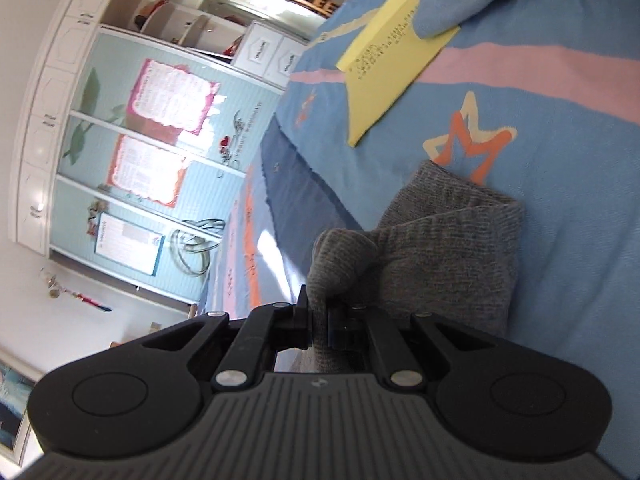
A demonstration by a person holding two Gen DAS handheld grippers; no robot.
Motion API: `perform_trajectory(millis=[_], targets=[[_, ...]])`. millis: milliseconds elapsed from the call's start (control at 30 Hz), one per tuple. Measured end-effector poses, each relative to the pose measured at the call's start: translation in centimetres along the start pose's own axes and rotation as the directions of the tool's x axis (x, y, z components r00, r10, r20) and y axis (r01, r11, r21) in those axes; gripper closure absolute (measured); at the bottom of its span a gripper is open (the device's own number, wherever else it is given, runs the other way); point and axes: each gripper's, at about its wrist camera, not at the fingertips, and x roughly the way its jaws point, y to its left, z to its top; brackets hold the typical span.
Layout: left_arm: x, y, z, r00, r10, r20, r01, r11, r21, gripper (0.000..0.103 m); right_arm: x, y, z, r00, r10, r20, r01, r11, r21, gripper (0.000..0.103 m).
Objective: Fold clothes
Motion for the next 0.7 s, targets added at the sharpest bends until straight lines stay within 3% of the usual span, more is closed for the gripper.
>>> perform_trajectory(millis=[233,367,533,633,700], targets=[[1.8,-0.3,0.3,0.999,-0.021,-0.024,0.021,1.000,-0.004,0.081,2.9,-0.1,0.0,0.999,-0.054,-0.004,0.054,0.998,-0.019,0.096],[2.6,-2.0,0.7,0.998,-0.065,-0.020,0.066,0.998,0.019,0.081,2.4,0.1,0.6,1.000,-0.027,0.017,0.027,0.999,-0.017,0.096],[4.8,-5.0,0.8,0.994,-0.109,-0.005,0.109,0.991,0.079,0.078,2.6,-0.1,1.9,0.997,-0.063,0.050,0.065,0.998,-0.028,0.095],[5.7,-5.4,0.4,0.995,-0.100,-0.003,0.099,0.989,0.106,0.076,4.0,-1.4,2.6,0.994,-0.108,0.003,0.108,0.994,-0.016,0.092],[5.3,-4.9,0.2,0.996,-0.088,-0.009,0.089,0.991,0.099,0.076,4.4,-2.5,3.1,0.997,-0.063,-0.039,0.064,0.997,0.042,0.089]])
